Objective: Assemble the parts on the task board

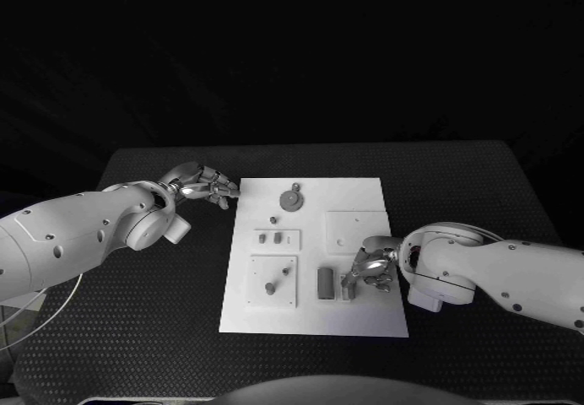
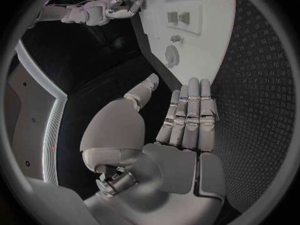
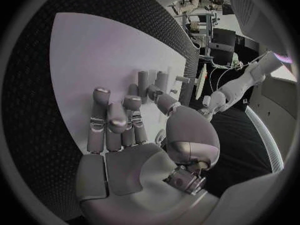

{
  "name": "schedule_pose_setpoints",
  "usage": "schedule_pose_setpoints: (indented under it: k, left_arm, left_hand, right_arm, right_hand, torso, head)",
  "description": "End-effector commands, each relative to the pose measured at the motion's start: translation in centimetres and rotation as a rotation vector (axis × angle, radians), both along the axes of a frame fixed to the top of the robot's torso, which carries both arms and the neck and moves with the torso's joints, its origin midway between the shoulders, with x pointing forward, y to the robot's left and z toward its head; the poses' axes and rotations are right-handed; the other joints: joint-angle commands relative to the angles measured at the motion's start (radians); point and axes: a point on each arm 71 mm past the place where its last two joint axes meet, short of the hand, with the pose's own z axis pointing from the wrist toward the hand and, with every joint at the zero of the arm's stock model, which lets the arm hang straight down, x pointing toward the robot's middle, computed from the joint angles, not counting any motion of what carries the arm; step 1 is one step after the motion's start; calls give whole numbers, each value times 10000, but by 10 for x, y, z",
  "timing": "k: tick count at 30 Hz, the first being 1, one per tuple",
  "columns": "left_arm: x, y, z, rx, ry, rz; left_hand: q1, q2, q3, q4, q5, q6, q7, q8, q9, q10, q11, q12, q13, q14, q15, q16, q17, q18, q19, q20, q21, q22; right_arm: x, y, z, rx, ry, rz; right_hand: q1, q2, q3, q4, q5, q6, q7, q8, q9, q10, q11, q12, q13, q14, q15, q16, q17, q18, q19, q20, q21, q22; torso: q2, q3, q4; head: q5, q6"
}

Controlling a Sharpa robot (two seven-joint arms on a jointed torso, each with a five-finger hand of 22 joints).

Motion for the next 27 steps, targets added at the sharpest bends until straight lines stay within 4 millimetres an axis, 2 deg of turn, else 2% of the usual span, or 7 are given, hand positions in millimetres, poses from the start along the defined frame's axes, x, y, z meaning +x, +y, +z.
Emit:
schedule_pose_setpoints:
  k: [1,15,20,27]
  left_arm:
    - [0,-2,0,-66,31,-151]
    - [-1,-2,0,-61,43,-147]
    - [-1,-1,0,-55,55,-139]
    - [-1,-2,0,-43,75,-154]
  left_hand:
    - [-65,5,-3,46,-38,-8,-2,-7,-15,-30,27,61,-16,35,5,-62,16,-12,-57,2,47,-15]
    - [-62,5,-4,46,-38,-8,-2,-6,-16,-28,27,62,-18,38,5,-71,26,-12,-57,2,47,-16]
    - [-61,5,-4,46,-38,-8,-2,-5,-16,-28,27,62,-18,38,5,-73,29,-12,-57,2,47,-17]
    - [-61,2,-6,46,-38,-10,-1,-6,-16,-30,28,61,-20,39,5,-77,33,-13,-58,3,47,-17]
  right_arm:
    - [-3,6,-1,166,30,352]
    - [-4,9,0,292,8,414]
    - [-5,10,0,288,89,543]
    - [-6,10,0,311,92,568]
  right_hand:
    - [17,-114,-3,77,0,-48,6,-24,-19,-57,8,14,8,-53,-26,-48,5,121,24,6,-66,142]
    - [-70,-249,18,309,-1,-29,-1,6,-27,-44,3,41,17,-37,-28,-35,15,121,50,3,-70,149]
    - [-139,-498,38,509,1,-43,-1,14,-38,-44,2,48,16,-35,-31,-38,16,121,60,-4,-80,151]
    - [-309,-900,118,982,-1,-59,-3,33,-52,-49,1,54,13,-32,-33,-41,20,121,78,-20,-95,155]
  torso:
    - [2,4,2]
    - [1,-3,1]
    - [1,0,2]
    - [0,-1,-2]
  head:
    - [11,-5]
    - [43,6]
    - [61,2]
    - [66,6]
